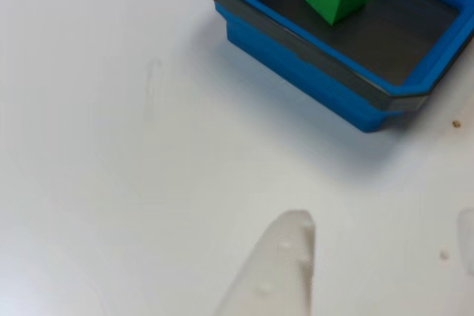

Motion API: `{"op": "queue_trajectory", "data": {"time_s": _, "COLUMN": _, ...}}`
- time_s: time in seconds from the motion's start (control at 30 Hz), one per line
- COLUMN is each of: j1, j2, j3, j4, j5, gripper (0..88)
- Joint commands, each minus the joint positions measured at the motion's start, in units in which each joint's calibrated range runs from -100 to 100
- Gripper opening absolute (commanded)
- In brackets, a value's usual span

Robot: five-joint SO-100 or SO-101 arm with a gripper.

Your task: Pick up green cube and drop it in the blue box

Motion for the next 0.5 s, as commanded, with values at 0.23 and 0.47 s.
{"op": "queue_trajectory", "data": {"time_s": 0.23, "j1": -0.4, "j2": -22.2, "j3": 20.1, "j4": -1.8, "j5": 0.1, "gripper": 14.5}}
{"op": "queue_trajectory", "data": {"time_s": 0.47, "j1": -0.9, "j2": -31.9, "j3": 29.0, "j4": -1.9, "j5": 0.1, "gripper": 14.5}}
